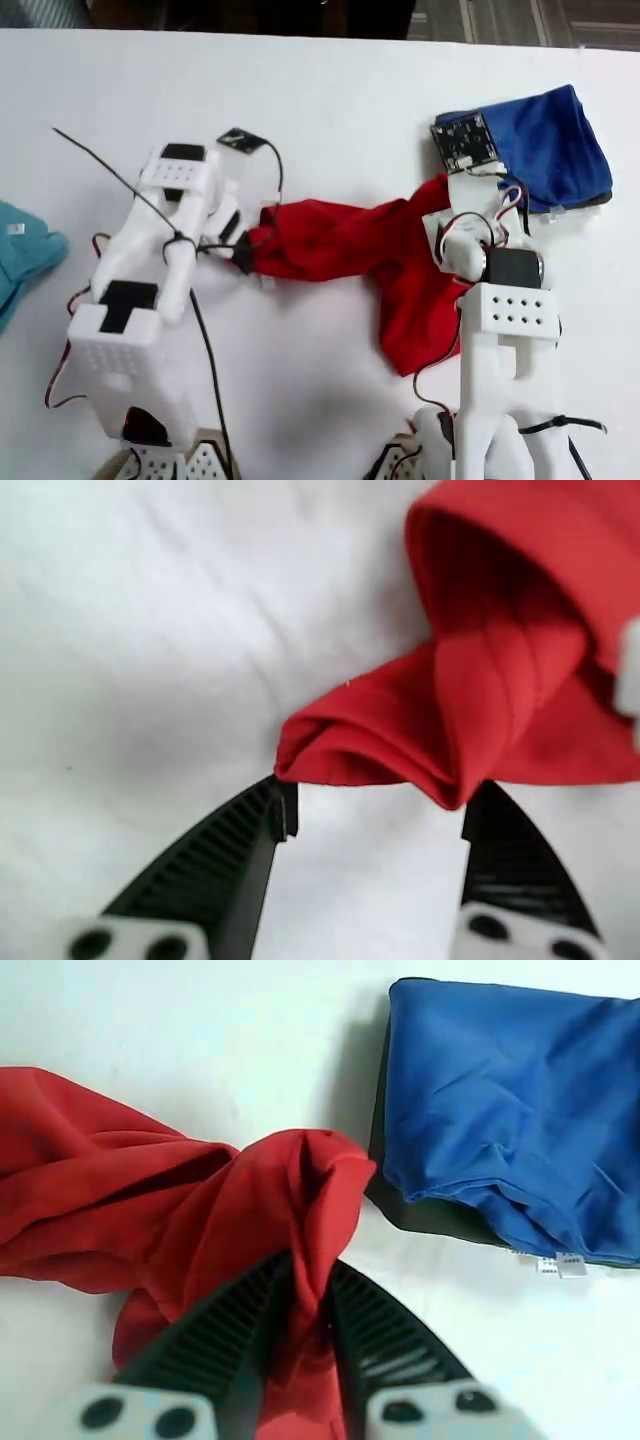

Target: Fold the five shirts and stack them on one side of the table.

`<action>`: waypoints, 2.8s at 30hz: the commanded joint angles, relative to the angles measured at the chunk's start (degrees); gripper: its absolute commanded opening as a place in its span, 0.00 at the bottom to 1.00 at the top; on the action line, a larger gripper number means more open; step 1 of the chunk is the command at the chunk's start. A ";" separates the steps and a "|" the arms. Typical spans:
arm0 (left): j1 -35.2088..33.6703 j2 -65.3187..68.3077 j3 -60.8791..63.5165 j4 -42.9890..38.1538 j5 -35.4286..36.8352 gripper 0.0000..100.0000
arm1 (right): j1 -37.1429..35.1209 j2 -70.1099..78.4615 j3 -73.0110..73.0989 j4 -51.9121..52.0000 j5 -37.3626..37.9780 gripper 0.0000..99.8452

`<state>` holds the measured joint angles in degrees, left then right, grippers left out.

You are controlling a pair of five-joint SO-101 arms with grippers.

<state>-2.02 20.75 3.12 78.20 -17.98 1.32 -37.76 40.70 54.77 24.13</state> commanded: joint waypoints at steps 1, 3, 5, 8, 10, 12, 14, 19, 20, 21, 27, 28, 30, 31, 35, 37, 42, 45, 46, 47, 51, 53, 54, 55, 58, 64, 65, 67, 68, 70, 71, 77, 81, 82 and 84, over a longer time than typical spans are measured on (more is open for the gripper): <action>-0.26 -0.35 -2.24 -0.62 0.00 0.28 | 0.13 -1.80 -0.26 -1.19 0.53 0.02; -0.26 -0.35 -2.24 -1.93 0.35 0.28 | 0.40 -1.80 -0.26 -1.10 0.53 0.02; 0.09 -0.35 -2.42 -2.64 0.44 0.28 | 0.48 -1.80 -0.18 -1.01 0.53 0.02; 0.88 -0.26 -2.07 -3.69 0.44 0.28 | 0.48 -1.80 -0.18 -1.01 0.53 0.02; 1.14 0.18 -2.07 -3.87 0.44 0.28 | 0.22 -1.89 0.00 -1.19 0.53 0.02; 1.14 2.20 -2.59 -3.96 0.44 0.28 | 0.13 -1.80 0.09 -1.19 0.53 0.02; 1.32 5.01 -2.59 -4.48 0.35 0.25 | 0.13 -1.80 0.09 -1.19 0.53 0.02; 1.41 9.23 -2.59 -5.54 0.53 0.02 | 0.40 -1.98 0.97 -1.36 0.53 0.02; 1.41 8.88 -2.59 -5.45 0.53 0.04 | 0.40 -1.98 1.67 -1.89 0.53 0.02; 1.41 8.44 -2.59 -5.45 0.53 0.03 | 0.40 -2.07 2.73 -2.59 0.53 0.02; 1.49 3.34 -2.51 -3.52 0.53 0.02 | 0.40 -2.33 7.91 -6.81 0.53 0.02; 1.67 2.11 -2.51 -2.55 0.53 0.02 | 0.40 -2.33 7.91 -6.81 0.53 0.02; 2.02 -0.44 -2.51 0.26 0.53 0.02 | 0.40 -2.42 7.82 -6.81 0.53 0.02; 2.29 -1.76 -2.33 2.20 0.53 0.02 | 0.40 -2.42 7.74 -6.81 0.53 0.02; 3.16 -5.63 -2.07 10.55 0.53 0.02 | 0.40 -2.42 7.65 -6.81 0.53 0.02; 2.90 -6.42 -2.07 12.31 0.53 0.02 | 0.40 -2.42 7.65 -6.90 0.53 0.02; 3.08 -6.77 -2.07 14.51 0.53 0.02 | 0.48 -2.42 7.74 -8.84 0.53 0.02; 3.16 -6.77 -2.24 16.00 0.53 0.03 | 0.48 -2.42 7.74 -8.84 0.53 0.02; 3.08 -6.77 -2.51 16.79 0.53 0.05 | 0.48 -2.42 7.74 -8.84 0.53 0.02; 2.90 -6.86 -2.59 17.76 0.53 0.08 | 0.48 -2.42 7.74 -8.84 0.53 0.02; 2.73 -6.86 -2.59 19.60 0.53 0.24 | 0.48 -2.42 7.74 -8.66 0.53 0.02; 2.64 -6.86 -2.68 18.73 0.53 0.25 | 0.48 -2.42 7.74 -8.57 0.53 0.02; 2.29 -6.77 -2.77 17.32 0.53 0.24 | 0.48 -2.42 7.74 -8.48 0.53 0.02; 1.58 -6.51 -2.86 16.09 0.53 0.24 | 0.48 -2.42 7.82 -8.48 0.53 0.02; -1.23 -6.24 -2.42 9.93 0.53 0.24 | 0.48 -2.42 7.82 -8.48 0.53 0.02; -6.24 -5.80 -2.33 2.55 0.09 0.24 | 0.48 -2.42 7.82 -8.48 0.53 0.02; -6.86 -5.01 -2.42 2.02 0.00 0.24 | 0.48 -2.42 7.82 -8.48 0.53 0.02; -7.91 -1.85 -2.86 1.67 -0.09 0.24 | 0.57 -2.42 7.82 -8.48 0.53 0.02; -8.09 0.09 -2.95 1.67 -0.09 0.24 | 0.57 -2.42 7.82 -8.48 0.53 0.02; -7.91 4.57 -4.00 1.76 -0.09 0.24 | 0.57 -2.42 7.82 -8.48 0.53 0.02; -7.82 6.51 -4.79 1.93 0.18 0.24 | 0.57 -2.42 7.82 -8.48 0.62 0.02; -5.10 13.89 -9.89 4.75 0.44 0.24 | 0.57 -2.42 7.82 -8.48 0.79 0.02; -4.31 14.68 -10.68 6.33 0.44 0.19 | 1.89 -2.42 7.82 -8.48 0.70 0.02; -4.31 14.68 -10.68 6.33 0.44 0.13 | 2.24 -2.42 7.82 -8.48 0.62 0.02; -4.31 14.59 -10.77 6.42 0.44 0.01 | 2.59 -2.42 7.82 -8.48 0.62 0.02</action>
<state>-7.65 34.90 -6.99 84.53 -18.15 2.90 -37.76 48.88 47.03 24.40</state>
